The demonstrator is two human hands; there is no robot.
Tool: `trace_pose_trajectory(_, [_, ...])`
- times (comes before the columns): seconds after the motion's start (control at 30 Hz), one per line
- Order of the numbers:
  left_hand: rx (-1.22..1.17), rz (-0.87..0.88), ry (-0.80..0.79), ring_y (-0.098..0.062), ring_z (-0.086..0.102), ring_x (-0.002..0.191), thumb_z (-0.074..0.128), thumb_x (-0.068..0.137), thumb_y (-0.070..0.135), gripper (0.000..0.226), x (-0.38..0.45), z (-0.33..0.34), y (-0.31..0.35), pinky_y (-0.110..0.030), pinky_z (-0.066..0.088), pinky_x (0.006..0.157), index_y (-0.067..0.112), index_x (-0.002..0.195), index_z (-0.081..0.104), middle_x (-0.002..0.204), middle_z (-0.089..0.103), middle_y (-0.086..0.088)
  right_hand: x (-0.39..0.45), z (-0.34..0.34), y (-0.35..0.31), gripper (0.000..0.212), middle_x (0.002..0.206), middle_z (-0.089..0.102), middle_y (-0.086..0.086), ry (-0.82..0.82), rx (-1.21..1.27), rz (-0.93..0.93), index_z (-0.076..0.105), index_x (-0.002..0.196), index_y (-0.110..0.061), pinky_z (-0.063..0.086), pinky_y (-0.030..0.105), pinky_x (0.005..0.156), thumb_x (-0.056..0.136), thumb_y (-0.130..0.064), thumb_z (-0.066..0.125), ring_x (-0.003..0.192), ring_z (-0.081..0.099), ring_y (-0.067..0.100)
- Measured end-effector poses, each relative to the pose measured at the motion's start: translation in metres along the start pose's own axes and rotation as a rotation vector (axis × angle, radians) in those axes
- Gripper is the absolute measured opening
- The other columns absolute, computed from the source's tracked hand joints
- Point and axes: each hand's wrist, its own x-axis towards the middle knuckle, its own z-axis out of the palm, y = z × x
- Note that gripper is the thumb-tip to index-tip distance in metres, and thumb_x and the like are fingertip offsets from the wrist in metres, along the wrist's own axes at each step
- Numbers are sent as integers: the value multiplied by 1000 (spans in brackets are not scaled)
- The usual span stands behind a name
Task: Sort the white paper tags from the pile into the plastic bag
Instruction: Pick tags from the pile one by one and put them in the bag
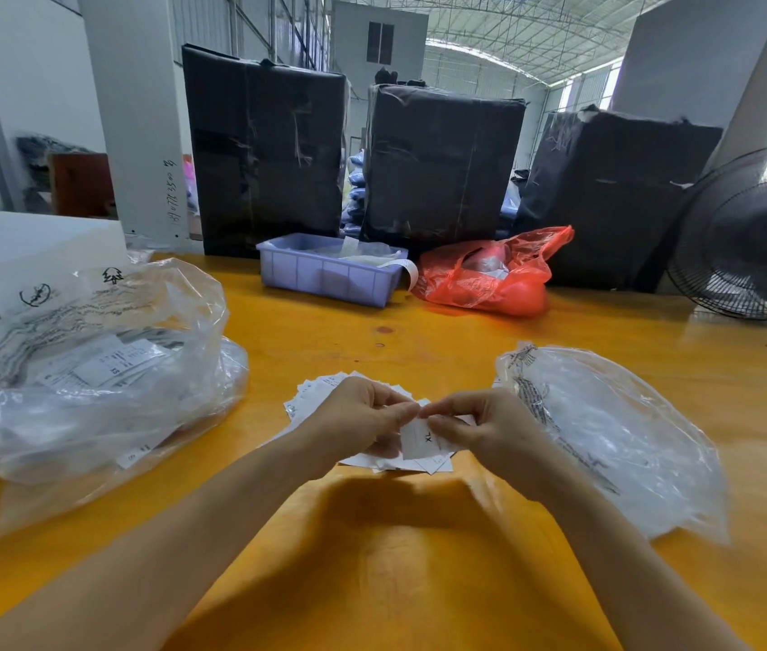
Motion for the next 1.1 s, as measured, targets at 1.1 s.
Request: trace_pose_trajectory(1.1, [-208,-112,172,-11,66,59,73,77,6,5,1,-18,19,-19,54,51,7,76,68,75,69,-8,6,-3,-5,9,66,70,3,447,317,-57,70,84,-8,52,20,55,84,-1,66,54,64,11])
